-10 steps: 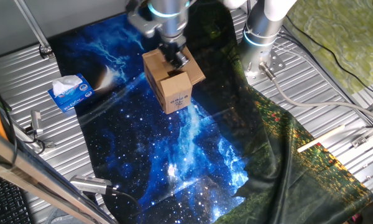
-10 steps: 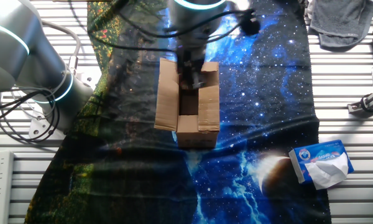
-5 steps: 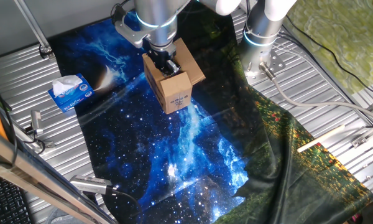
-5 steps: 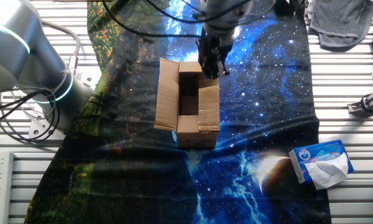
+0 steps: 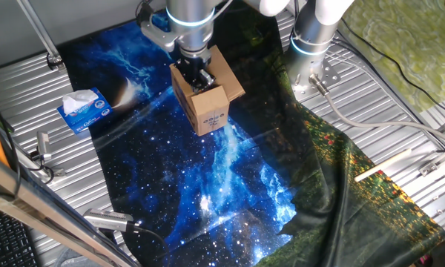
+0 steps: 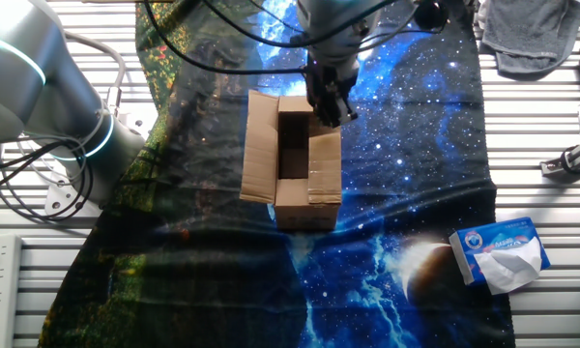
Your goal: Cover the box
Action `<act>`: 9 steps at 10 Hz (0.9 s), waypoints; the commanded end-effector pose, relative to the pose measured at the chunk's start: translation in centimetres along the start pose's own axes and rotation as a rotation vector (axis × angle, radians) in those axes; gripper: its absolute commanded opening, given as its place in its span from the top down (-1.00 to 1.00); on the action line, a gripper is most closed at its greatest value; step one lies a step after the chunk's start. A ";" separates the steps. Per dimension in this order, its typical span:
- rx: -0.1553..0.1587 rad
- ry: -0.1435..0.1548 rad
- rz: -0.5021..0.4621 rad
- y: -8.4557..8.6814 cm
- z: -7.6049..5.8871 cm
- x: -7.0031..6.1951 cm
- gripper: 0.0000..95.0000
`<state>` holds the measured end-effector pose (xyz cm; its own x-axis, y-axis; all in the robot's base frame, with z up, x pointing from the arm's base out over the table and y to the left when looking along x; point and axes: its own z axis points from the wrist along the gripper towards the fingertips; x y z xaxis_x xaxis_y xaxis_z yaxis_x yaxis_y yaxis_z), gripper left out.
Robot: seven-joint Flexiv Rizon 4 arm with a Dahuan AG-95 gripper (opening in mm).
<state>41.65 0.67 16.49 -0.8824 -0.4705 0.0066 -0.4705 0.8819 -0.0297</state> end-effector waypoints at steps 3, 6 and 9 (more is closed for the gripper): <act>-0.001 -0.027 -0.314 0.0 0.0 -0.1 1.00; 0.006 -0.041 -0.439 0.0 0.0 -0.1 1.00; 0.011 -0.045 -0.554 0.1 0.0 -0.1 0.60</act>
<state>41.69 0.74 16.47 -0.5552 -0.8315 -0.0174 -0.8305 0.5555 -0.0410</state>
